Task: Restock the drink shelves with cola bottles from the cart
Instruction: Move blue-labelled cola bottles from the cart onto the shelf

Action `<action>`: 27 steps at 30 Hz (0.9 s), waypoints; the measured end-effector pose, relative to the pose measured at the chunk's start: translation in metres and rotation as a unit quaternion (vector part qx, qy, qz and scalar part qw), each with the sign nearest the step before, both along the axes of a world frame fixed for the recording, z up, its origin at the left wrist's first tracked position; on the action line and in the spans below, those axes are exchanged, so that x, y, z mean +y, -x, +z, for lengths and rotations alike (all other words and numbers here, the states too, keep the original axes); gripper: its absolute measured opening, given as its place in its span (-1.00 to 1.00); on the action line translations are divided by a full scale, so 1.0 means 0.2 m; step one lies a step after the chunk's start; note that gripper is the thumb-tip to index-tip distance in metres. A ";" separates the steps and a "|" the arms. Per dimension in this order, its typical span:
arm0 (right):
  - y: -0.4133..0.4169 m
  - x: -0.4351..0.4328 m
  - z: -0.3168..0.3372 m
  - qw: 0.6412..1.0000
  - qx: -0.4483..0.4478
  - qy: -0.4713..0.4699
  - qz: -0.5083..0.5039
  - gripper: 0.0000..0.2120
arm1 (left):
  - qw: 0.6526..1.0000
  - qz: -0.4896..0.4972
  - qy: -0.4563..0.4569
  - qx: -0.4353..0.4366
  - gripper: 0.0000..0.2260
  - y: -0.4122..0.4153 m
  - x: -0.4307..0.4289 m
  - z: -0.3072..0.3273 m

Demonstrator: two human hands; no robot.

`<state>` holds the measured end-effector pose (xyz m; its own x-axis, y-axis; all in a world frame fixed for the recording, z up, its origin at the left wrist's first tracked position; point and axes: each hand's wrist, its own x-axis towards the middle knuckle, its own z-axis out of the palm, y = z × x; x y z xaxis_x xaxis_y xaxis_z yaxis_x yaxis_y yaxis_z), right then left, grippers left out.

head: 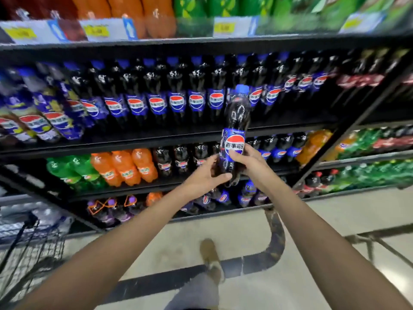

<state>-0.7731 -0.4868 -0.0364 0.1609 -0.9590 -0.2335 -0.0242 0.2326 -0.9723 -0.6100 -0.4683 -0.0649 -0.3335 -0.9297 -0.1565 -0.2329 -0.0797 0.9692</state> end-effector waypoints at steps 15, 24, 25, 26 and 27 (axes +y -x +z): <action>0.97 -0.57 -0.04 0.991 0.078 0.022 -0.108 -0.70 | 0.991 -0.131 0.025 -0.017 -0.52 0.95 -0.71 -0.03; 1.22 -0.86 -0.05 0.992 0.072 0.048 -0.093 -0.66 | 0.985 -0.050 0.076 -0.149 -0.47 1.25 -0.98 -0.05; 1.23 -0.89 -0.04 0.992 0.076 0.056 -0.087 -0.64 | 0.987 -0.024 0.075 -0.141 -0.47 1.28 -0.99 -0.06; 1.24 -0.93 -0.04 0.991 0.079 0.065 -0.081 -0.62 | 0.989 0.002 0.071 -0.130 -0.48 1.30 -1.01 -0.06; 1.26 -0.96 -0.04 0.991 0.080 0.072 -0.075 -0.61 | 0.990 0.027 0.067 -0.120 -0.50 1.32 -1.02 -0.05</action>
<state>-1.0244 -0.6780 -0.0439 -0.0151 -0.9945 -0.1041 -0.1569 0.1052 -0.9820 -0.8745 -0.6715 -0.0756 -0.2515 -0.9627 -0.0993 -0.4565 0.0276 0.8893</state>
